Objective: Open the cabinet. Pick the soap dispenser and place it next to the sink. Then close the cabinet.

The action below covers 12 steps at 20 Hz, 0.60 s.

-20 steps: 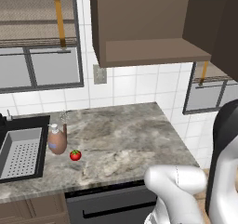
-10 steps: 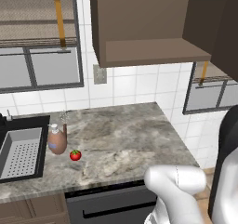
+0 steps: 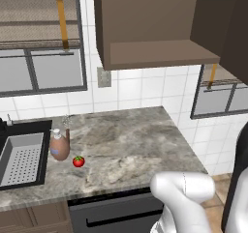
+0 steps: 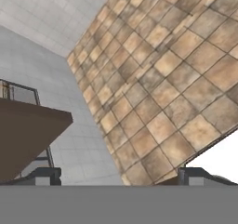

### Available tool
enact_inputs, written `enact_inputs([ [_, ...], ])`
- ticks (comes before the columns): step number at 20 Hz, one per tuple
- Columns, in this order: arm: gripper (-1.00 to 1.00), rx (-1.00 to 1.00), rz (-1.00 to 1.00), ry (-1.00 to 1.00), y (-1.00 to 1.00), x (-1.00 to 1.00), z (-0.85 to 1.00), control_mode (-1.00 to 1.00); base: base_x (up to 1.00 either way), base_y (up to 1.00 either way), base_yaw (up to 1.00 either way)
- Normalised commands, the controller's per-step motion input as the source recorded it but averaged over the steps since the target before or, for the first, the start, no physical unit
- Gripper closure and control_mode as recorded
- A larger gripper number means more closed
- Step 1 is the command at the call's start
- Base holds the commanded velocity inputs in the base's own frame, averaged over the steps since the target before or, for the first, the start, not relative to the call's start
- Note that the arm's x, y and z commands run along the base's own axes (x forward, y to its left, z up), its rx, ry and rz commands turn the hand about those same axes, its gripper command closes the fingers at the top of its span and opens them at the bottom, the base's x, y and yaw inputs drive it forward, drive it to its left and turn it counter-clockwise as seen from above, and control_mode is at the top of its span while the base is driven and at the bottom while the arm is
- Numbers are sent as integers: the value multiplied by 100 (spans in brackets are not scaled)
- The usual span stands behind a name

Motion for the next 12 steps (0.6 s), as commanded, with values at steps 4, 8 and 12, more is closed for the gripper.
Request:
enact_inputs([
  [4,-100,-6,-8,-4,-3,-8,0,-100,0,0,0],
  [8,-100,-6,-10,-2,-16,-8,1,-100,0,0,0],
  [12,-100,0,-11,0,-29,-14,10,-100,0,0,0],
])
